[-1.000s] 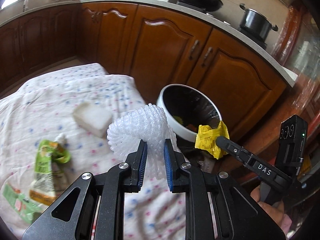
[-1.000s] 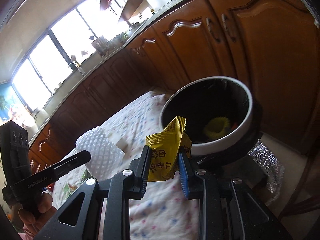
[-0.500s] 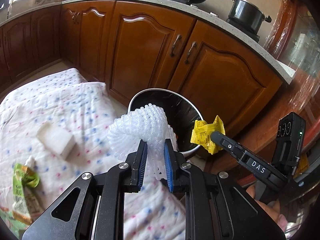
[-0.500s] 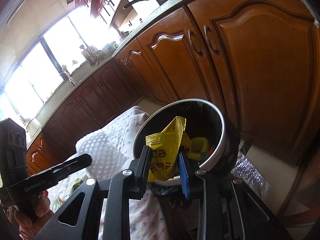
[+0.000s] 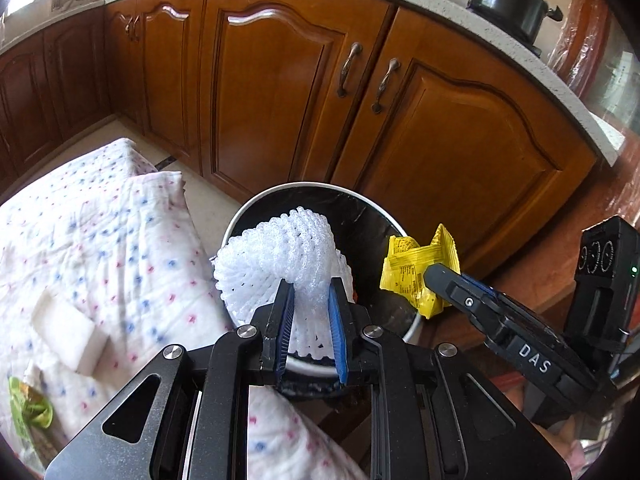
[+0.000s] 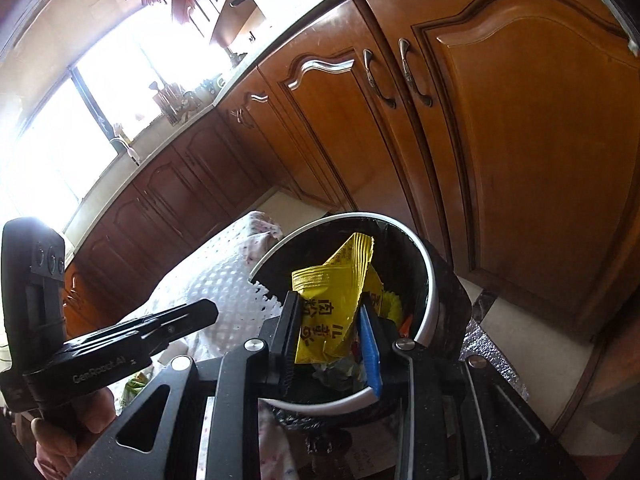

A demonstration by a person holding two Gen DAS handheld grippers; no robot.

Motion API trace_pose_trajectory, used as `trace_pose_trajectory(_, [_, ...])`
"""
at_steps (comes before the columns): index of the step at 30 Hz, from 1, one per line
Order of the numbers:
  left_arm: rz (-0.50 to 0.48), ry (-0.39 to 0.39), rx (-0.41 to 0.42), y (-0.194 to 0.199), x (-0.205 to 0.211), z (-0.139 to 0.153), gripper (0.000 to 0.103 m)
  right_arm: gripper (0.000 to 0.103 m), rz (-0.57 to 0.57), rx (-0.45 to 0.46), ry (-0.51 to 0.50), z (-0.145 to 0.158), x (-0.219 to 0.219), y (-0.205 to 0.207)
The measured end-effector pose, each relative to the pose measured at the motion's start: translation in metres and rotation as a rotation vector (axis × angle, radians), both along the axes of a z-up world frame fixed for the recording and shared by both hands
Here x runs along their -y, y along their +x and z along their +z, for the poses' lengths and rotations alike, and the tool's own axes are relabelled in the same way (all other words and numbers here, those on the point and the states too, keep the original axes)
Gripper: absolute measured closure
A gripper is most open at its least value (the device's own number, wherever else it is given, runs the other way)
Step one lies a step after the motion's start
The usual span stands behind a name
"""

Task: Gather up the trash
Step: 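Carry white net and yellow wrapper over the bin and open both tools, then move both open tools back toward the cartons on the table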

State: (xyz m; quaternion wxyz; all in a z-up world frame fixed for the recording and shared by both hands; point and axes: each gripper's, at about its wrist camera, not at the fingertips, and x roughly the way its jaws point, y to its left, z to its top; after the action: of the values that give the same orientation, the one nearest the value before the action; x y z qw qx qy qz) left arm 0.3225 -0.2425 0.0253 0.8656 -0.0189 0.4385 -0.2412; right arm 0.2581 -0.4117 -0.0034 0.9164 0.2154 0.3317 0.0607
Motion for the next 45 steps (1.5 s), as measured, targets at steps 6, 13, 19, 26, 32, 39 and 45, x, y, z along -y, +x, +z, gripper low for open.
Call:
trace_pose_trajectory(6, [-0.005,0.021,-0.028,0.010,0.008,-0.012,0.085,0.071,0.004,-0.023,0.002,-0.006,0.003,0.012])
trace_pose_trajectory(13, [-0.003,0.027,-0.035,0.011,0.011,-0.014,0.053,0.040,-0.005,-0.022,0.033,-0.008,0.008,0.011])
trace_pose_trajectory(19, [0.022,0.004,-0.029,0.006,-0.003,-0.008,0.050,0.040,-0.020,-0.001,0.047,-0.003,0.010,-0.004])
trace_pose_trajectory(26, [0.065,-0.029,-0.032,-0.021,-0.037,-0.006,0.050,0.033,-0.025,0.033,0.069,-0.002,-0.002,-0.034])
trace_pose_trajectory(32, [0.105,-0.035,-0.026,-0.050,-0.072,-0.008,0.050,0.031,0.006,0.036,0.096,-0.008,-0.028,-0.054])
trace_pose_trajectory(39, [0.157,-0.028,-0.011,-0.087,-0.115,-0.011,0.050,0.030,0.054,0.017,0.121,-0.019,-0.062,-0.073])
trace_pose_trajectory(45, [0.203,-0.042,-0.008,-0.112,-0.153,-0.013,0.050,0.030,0.100,0.008,0.114,-0.023,-0.093,-0.093])
